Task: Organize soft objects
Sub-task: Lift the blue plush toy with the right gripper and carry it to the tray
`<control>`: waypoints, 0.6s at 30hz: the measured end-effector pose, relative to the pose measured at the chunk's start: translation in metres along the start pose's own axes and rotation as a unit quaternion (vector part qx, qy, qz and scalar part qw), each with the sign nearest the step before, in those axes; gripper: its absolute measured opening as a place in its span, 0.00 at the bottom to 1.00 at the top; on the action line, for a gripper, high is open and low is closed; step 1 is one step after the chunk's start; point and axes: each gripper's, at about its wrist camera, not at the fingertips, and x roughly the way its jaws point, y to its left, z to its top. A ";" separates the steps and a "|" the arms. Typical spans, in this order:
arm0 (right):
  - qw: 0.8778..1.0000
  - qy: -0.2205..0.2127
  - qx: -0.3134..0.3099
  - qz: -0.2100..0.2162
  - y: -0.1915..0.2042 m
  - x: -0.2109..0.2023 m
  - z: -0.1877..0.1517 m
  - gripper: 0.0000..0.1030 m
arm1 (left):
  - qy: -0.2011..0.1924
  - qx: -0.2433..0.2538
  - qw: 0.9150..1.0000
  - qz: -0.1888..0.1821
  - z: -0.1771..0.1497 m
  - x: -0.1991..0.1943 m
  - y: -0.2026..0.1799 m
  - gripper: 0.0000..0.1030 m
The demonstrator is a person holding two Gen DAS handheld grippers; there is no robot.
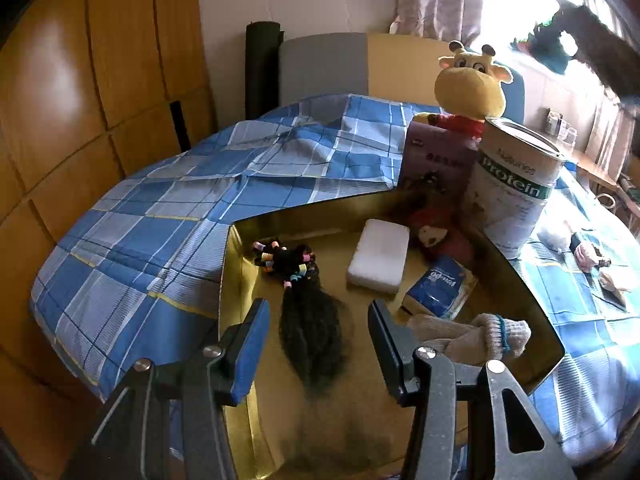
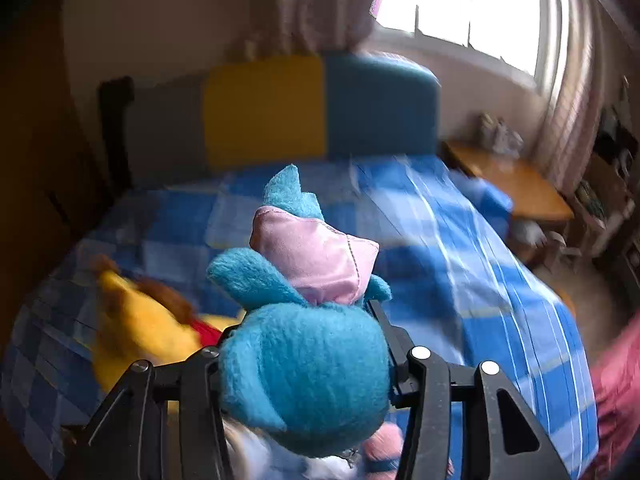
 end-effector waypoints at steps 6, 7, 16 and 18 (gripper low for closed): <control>0.989 -0.052 -0.092 0.107 0.099 -0.030 0.004 0.48 | 0.003 -0.001 1.000 0.006 0.000 0.002 0.001 0.50; 0.984 -0.051 -0.114 0.126 0.116 -0.034 -0.004 0.48 | 0.003 -0.002 1.000 0.007 0.000 0.001 0.002 0.50; 0.939 0.041 -0.257 0.224 0.214 -0.033 -0.144 0.48 | -0.002 -0.005 1.000 0.006 -0.001 -0.005 0.002 0.50; 0.933 0.063 -0.263 0.236 0.220 -0.026 -0.172 0.48 | -0.004 -0.005 1.000 0.007 -0.001 -0.007 0.002 0.50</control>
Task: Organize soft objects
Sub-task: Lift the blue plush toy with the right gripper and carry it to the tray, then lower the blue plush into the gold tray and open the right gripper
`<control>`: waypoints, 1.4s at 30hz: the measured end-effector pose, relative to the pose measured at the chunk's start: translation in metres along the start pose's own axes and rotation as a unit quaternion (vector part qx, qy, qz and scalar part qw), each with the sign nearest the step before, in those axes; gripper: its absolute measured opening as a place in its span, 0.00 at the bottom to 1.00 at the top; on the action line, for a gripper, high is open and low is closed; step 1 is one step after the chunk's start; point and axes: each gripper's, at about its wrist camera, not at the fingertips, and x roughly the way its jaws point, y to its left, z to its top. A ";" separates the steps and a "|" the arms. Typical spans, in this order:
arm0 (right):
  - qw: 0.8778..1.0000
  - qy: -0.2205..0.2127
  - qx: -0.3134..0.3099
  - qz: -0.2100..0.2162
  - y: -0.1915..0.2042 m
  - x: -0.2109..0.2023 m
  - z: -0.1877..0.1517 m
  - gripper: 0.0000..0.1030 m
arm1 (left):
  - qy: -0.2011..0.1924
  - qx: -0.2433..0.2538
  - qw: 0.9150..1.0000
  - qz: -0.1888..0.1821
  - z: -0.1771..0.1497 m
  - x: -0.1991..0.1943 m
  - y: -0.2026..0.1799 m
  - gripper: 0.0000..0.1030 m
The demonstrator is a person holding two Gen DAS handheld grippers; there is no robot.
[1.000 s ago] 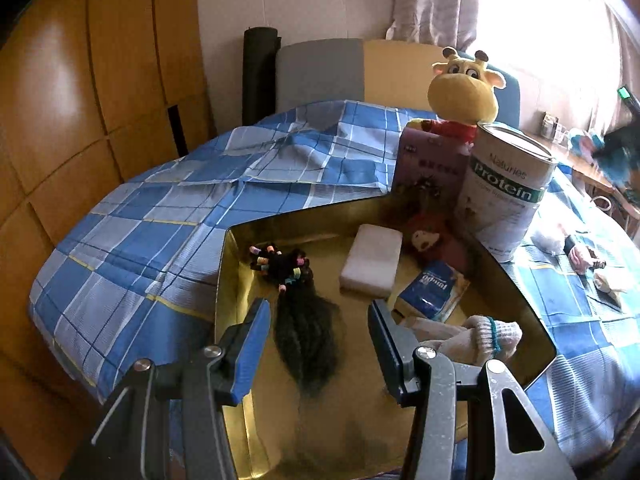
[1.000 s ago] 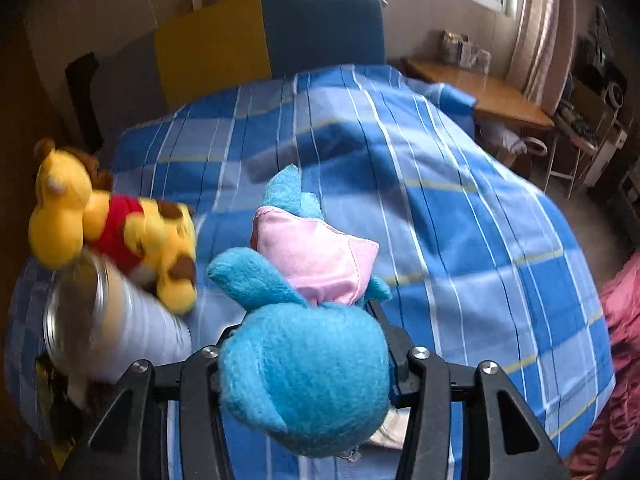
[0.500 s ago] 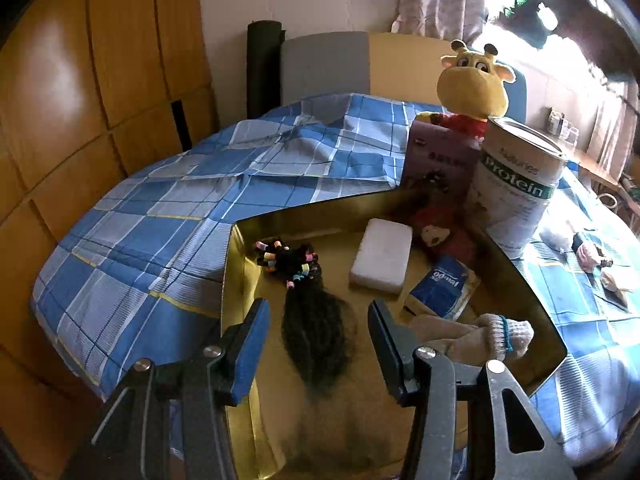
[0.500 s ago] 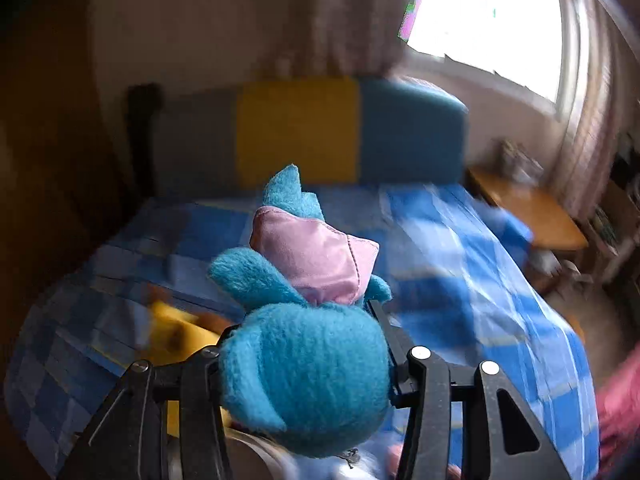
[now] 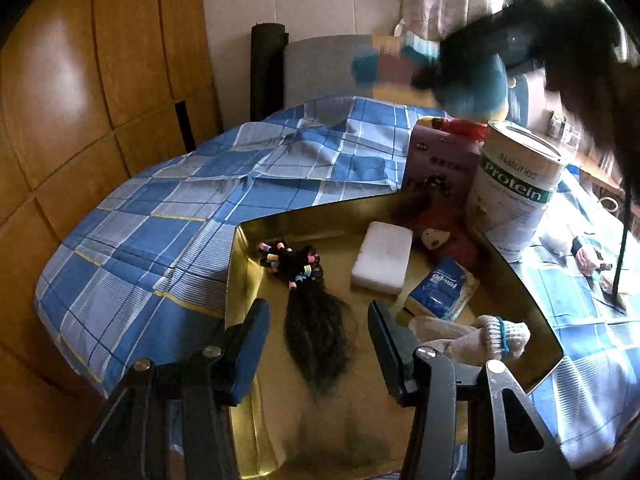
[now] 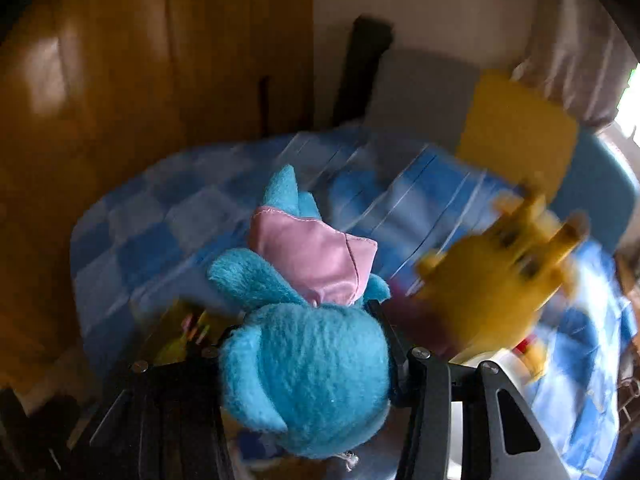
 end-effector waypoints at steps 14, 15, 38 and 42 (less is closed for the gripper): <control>0.994 0.099 0.024 0.044 0.063 0.076 -0.111 0.48 | 0.004 -0.020 1.000 0.015 -0.010 -0.009 0.013 0.50; 0.993 0.103 0.024 0.044 0.067 0.080 -0.116 0.48 | 0.004 -0.021 1.000 0.017 -0.011 -0.009 0.014 0.50; 0.997 0.065 0.027 0.025 0.087 0.072 -0.142 0.74 | 0.015 -0.065 0.997 0.030 -0.018 -0.013 0.031 0.57; 0.999 0.026 0.032 0.008 0.088 0.047 -0.141 0.80 | 0.011 -0.076 0.996 0.035 -0.016 -0.015 0.037 0.59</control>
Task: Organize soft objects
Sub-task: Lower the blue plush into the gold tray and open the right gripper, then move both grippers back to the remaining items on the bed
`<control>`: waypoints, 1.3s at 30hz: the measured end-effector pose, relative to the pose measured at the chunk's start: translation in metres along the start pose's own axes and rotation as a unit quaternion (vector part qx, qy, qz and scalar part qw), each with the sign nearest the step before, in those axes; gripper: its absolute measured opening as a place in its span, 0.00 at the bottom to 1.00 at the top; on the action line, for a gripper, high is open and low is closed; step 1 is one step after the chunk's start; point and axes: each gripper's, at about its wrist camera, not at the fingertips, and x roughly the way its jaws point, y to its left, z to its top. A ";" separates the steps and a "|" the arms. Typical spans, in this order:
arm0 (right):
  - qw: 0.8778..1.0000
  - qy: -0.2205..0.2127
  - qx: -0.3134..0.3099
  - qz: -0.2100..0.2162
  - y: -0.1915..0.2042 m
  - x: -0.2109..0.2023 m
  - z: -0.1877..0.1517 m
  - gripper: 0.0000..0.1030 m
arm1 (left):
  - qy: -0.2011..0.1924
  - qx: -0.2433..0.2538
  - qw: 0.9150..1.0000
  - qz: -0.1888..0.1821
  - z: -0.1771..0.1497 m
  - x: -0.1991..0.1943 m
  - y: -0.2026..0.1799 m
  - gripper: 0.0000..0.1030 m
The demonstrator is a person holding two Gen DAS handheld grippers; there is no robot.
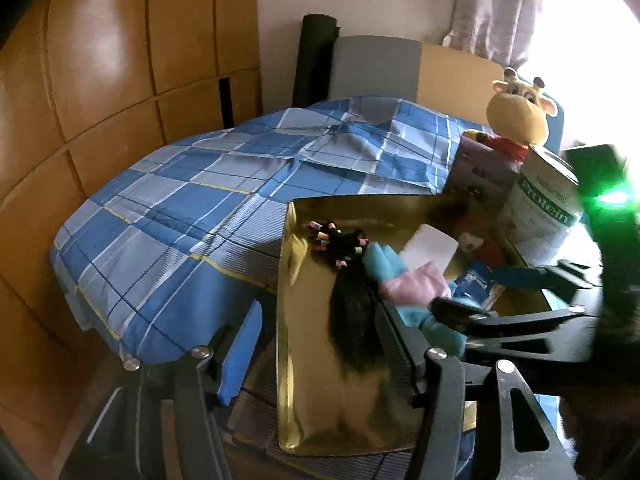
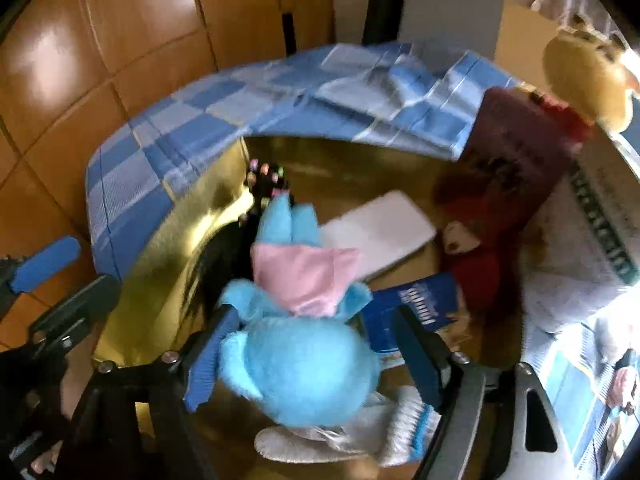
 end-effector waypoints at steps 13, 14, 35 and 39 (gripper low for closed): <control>0.985 -0.099 0.051 -0.129 -0.013 -0.089 -0.011 0.80 | -0.004 0.019 1.000 -0.001 0.003 -0.010 -0.020 0.59; 0.985 -0.104 0.054 -0.130 -0.015 -0.094 -0.012 0.80 | -0.004 0.022 1.000 -0.002 0.004 -0.011 -0.022 0.59; 0.976 -0.154 0.085 -0.127 -0.032 -0.134 -0.019 0.80 | -0.003 0.065 0.998 -0.015 0.006 -0.015 -0.063 0.59; 0.976 -0.154 0.088 -0.128 -0.035 -0.135 -0.021 0.80 | -0.002 0.070 0.997 -0.018 0.005 -0.015 -0.067 0.59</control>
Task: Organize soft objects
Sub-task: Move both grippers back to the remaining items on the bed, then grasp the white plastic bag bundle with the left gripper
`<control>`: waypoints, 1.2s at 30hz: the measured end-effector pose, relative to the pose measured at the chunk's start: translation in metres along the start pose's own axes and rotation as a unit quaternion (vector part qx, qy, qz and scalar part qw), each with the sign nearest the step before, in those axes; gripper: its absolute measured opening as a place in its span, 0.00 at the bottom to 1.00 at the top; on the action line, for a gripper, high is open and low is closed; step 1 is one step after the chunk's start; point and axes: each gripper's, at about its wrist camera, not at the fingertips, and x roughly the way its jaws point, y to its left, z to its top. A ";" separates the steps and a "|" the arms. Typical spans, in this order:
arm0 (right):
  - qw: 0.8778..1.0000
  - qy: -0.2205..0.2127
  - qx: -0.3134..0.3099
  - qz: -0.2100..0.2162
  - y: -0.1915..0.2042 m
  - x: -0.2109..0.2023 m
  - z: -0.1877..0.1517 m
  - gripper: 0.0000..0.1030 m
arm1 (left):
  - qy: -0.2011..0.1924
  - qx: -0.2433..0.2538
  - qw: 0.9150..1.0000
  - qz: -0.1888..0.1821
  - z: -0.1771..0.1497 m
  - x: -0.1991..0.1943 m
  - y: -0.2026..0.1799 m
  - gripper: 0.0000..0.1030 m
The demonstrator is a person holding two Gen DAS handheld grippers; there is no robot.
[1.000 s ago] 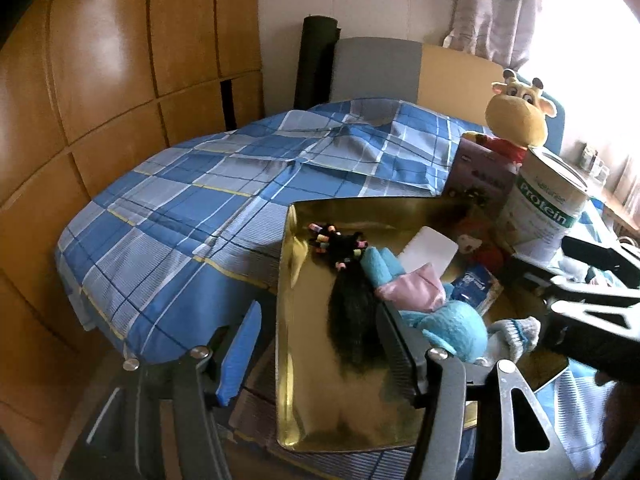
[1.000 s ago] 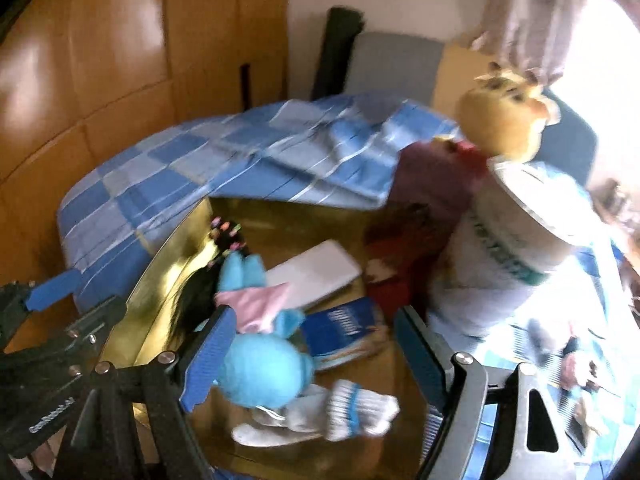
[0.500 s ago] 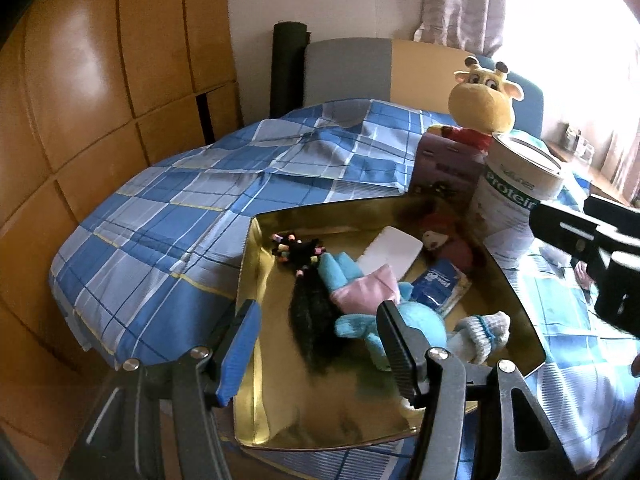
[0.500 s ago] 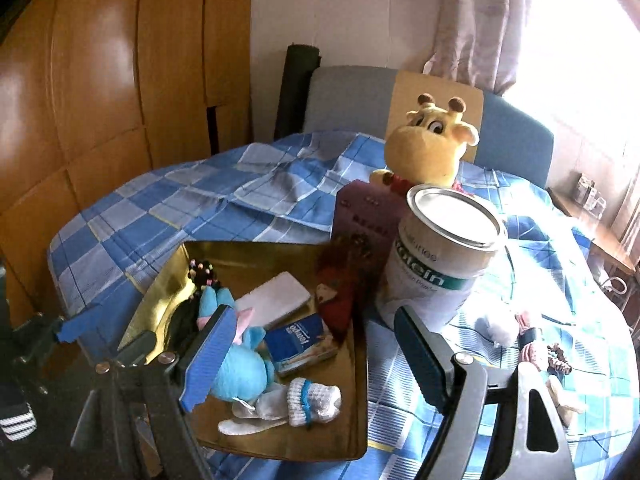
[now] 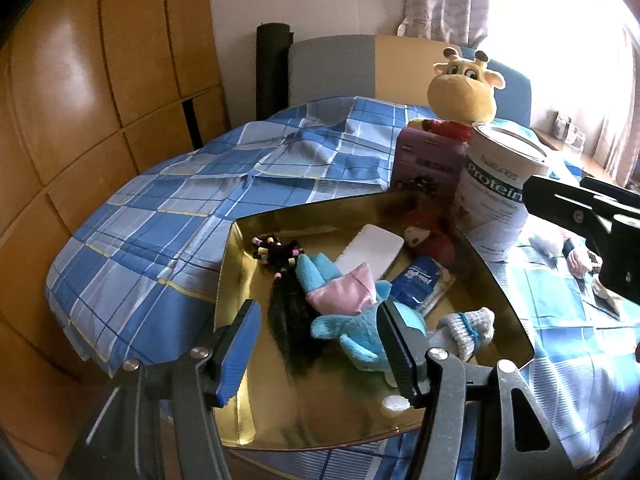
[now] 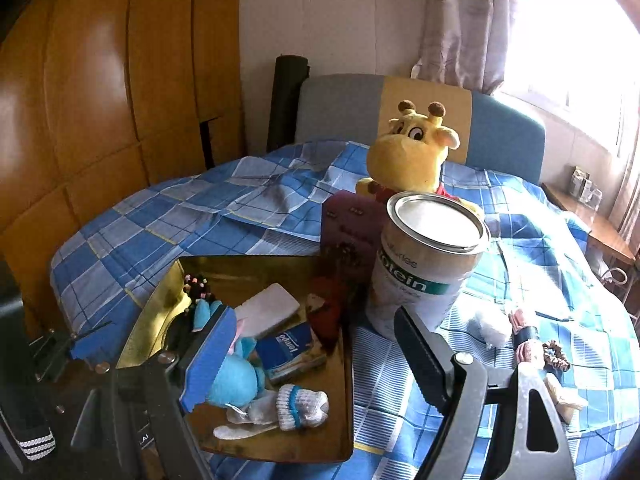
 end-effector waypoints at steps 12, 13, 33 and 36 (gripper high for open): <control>1.000 0.009 0.014 -0.022 -0.025 0.004 -0.007 0.80 | -0.002 0.034 0.999 -0.027 0.007 -0.002 -0.030 0.59; 0.999 0.011 0.013 -0.029 -0.032 0.005 -0.009 0.80 | -0.004 0.043 0.999 -0.034 0.009 -0.002 -0.036 0.59; 0.920 0.115 0.297 -0.228 -0.356 0.012 -0.117 0.80 | 0.029 0.178 0.967 -0.179 0.014 0.008 -0.192 0.60; 0.916 0.098 0.316 -0.227 -0.361 0.003 -0.116 0.80 | 0.029 0.186 0.963 -0.194 0.018 0.010 -0.214 0.60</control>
